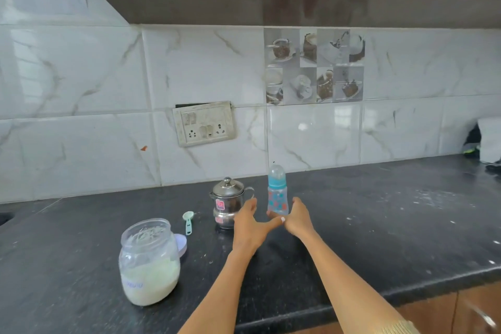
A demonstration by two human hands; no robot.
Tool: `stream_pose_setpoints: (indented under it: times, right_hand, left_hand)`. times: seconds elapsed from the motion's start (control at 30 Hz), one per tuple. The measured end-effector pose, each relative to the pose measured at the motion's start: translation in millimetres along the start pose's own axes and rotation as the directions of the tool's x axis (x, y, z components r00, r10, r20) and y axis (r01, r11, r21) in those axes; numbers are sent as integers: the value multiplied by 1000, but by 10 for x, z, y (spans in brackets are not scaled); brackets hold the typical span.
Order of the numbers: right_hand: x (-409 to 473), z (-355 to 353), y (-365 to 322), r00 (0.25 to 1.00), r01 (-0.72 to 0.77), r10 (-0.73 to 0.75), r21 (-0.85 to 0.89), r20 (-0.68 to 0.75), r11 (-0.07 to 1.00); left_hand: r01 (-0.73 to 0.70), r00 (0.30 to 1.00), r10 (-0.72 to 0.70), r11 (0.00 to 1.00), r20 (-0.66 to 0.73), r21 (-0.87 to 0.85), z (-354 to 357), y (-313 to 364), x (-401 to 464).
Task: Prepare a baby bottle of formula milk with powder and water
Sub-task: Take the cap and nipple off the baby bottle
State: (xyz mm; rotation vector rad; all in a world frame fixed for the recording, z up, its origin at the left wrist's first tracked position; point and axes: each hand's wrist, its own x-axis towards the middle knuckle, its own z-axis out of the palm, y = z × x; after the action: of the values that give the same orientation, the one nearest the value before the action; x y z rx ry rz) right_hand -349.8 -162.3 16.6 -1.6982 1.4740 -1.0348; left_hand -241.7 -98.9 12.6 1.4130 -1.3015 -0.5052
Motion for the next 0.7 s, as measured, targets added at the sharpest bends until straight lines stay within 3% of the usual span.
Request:
stream_pose_setpoints:
  times: [0.47,0.7]
  right_hand:
    - [312,-30,183,995,48,-48,2,86,999]
    - [-233,-47,61,989,87,-85,-11,123,996]
  left_hand:
    - [80,973,-91,995,212,63,217,-166,465]
    - [46,997,-49,998,60,53,-19,-37,1]
